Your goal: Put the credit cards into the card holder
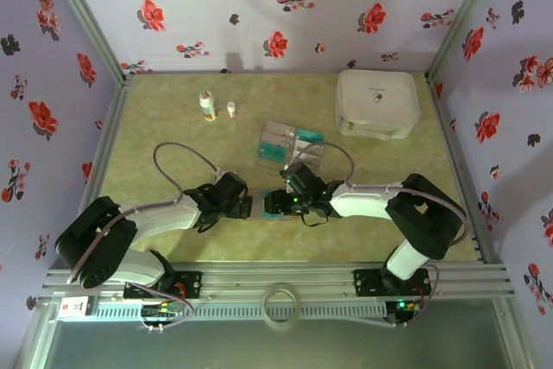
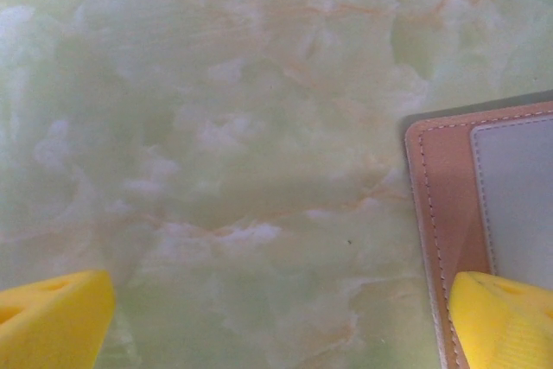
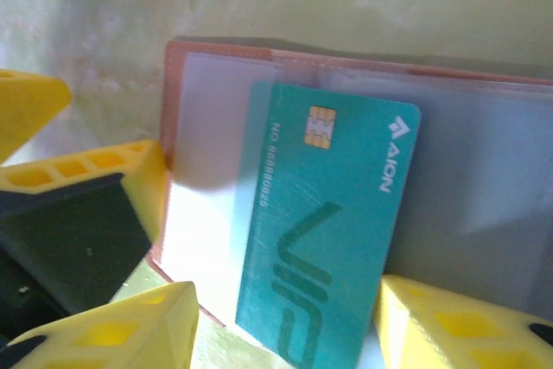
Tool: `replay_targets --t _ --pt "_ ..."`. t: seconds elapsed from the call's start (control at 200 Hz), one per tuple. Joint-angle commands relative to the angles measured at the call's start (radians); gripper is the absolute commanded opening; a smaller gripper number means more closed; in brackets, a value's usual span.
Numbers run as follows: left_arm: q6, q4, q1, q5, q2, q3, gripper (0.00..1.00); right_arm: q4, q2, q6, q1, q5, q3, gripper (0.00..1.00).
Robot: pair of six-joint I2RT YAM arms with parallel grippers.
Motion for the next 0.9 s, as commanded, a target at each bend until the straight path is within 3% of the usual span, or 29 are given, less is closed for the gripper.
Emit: replay_targets --t 0.0,0.3,0.59,0.705,0.895 --pt "-0.016 -0.015 -0.008 -0.01 0.015 -0.017 1.0 -0.179 -0.037 -0.085 0.001 0.073 0.058 0.58" --pt "-0.016 -0.047 -0.009 -0.012 -0.002 -0.001 1.0 -0.324 -0.086 -0.159 -0.016 0.141 0.147 0.57" --pt "-0.067 -0.185 -0.008 -0.134 -0.06 0.053 1.0 -0.377 -0.044 -0.18 -0.027 0.197 0.168 0.1" --pt "-0.066 -0.182 -0.008 -0.135 -0.061 0.053 1.0 -0.368 -0.019 -0.18 -0.025 0.189 0.181 0.04" --pt "-0.064 -0.153 -0.008 -0.127 -0.033 0.042 1.0 -0.356 0.032 -0.182 -0.02 0.173 0.218 0.01"
